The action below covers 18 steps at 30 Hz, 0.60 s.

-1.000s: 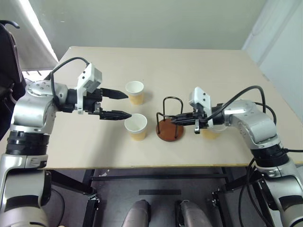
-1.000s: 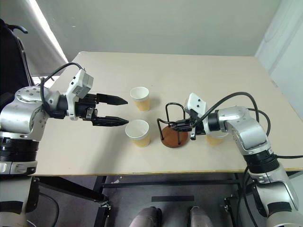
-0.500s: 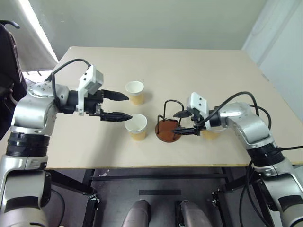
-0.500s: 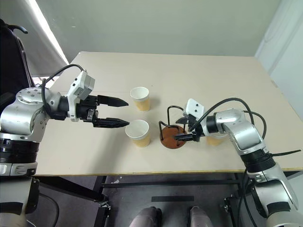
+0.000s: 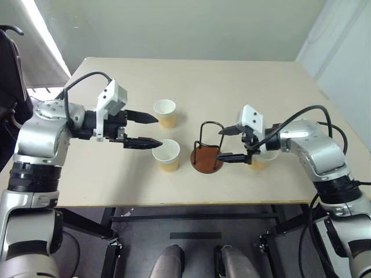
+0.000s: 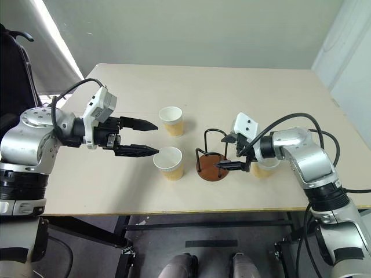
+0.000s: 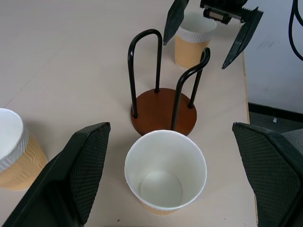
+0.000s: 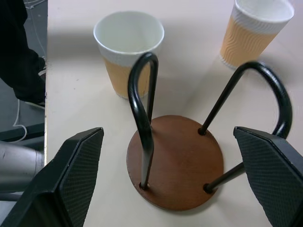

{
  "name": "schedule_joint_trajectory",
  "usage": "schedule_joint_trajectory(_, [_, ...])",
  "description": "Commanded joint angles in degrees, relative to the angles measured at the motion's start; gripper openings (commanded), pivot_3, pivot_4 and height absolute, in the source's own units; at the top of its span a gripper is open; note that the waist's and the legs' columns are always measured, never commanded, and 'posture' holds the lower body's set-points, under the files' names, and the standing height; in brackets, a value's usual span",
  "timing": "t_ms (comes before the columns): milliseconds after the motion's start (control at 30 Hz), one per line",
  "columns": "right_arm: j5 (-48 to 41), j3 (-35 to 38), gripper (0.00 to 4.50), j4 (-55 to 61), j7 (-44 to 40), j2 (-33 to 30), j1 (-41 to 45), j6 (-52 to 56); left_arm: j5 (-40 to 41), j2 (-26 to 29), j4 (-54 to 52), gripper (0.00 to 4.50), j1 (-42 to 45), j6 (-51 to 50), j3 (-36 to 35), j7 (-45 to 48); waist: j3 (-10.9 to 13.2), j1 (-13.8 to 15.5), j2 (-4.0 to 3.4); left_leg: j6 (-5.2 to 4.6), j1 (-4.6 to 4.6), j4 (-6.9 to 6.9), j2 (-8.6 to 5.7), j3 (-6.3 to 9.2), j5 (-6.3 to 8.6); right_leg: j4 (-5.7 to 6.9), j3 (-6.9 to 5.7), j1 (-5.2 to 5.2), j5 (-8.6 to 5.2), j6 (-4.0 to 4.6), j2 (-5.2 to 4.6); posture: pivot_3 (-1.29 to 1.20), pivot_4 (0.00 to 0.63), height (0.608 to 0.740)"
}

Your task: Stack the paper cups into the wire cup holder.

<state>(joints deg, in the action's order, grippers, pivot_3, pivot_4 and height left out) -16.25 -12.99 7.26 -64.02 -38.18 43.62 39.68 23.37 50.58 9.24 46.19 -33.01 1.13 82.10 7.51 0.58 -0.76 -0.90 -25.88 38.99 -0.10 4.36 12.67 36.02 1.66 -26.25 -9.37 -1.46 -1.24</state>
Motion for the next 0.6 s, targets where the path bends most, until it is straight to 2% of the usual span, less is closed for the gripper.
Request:
schedule_joint_trajectory(33, [-1.65, 2.77, 4.46, 3.47, 0.08, -1.64, 1.65, 0.96, 0.01, 0.35, -0.55, 4.46, 1.07, 0.92, -0.13, 0.21, 0.00, 0.01, 0.00, 0.00, 0.00, 0.00, 0.00, 0.00, 0.00, 0.00, 0.00, 0.00, 0.00, 0.00, 0.00, 0.00, 0.150, 0.740])
schedule_joint_trajectory(333, [-6.80, 10.38, 4.46, 5.77, -0.53, -4.54, 5.65, -0.01, -4.93, 2.37, 0.05, 4.46, 1.59, 7.41, 3.14, 1.92, 0.00, 0.01, 0.00, -0.01, -0.01, 0.01, 0.00, 0.00, 0.01, -0.01, 0.00, 0.00, -0.01, 0.01, 0.01, 0.00, 0.150, 0.740])
schedule_joint_trajectory(600, [-11.27, 12.35, 4.46, 9.43, -6.23, -11.82, 5.47, 0.19, -8.77, 3.52, -0.60, 4.46, 3.28, 13.68, 6.80, 5.92, -0.01, 0.10, 0.01, -0.04, -0.04, 0.01, 0.00, 0.03, 0.02, -0.05, 0.00, 0.00, -0.02, 0.03, 0.01, 0.00, 0.150, 0.740])
